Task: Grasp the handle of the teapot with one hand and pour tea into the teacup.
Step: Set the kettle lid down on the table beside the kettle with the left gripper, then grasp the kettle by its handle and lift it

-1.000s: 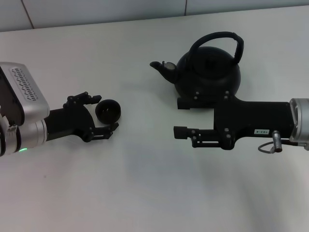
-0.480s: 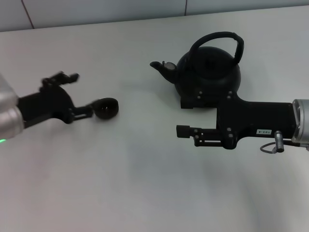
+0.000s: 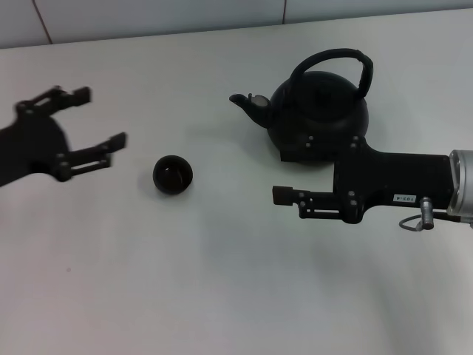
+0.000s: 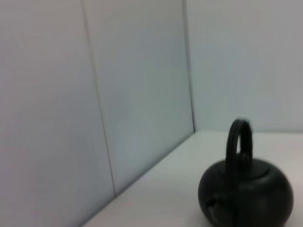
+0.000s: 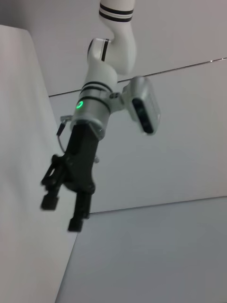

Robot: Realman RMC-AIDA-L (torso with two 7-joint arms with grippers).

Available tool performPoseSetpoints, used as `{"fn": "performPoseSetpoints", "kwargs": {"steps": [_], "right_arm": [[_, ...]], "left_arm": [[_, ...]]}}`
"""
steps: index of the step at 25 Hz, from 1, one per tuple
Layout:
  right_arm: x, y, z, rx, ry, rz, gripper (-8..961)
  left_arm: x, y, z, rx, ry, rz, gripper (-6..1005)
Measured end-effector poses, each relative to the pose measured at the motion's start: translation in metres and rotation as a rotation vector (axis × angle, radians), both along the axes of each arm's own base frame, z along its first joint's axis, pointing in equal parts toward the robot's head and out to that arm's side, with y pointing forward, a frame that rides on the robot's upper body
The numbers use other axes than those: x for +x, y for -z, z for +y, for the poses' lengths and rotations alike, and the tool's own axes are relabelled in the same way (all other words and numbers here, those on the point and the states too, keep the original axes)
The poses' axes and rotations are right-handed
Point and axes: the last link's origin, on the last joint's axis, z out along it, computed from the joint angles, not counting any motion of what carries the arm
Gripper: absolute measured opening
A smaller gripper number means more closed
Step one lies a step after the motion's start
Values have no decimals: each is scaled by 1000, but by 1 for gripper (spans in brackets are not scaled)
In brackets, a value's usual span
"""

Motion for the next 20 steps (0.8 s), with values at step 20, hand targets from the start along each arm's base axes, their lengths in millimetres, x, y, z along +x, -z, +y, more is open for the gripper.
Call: {"fn": "performPoseSetpoints", "kwargs": {"steps": [20], "right_arm": [[18,-12,3,89,94,-7,677]], "left_arm": [[-22,-35,-26,-151,85,50,870]]}}
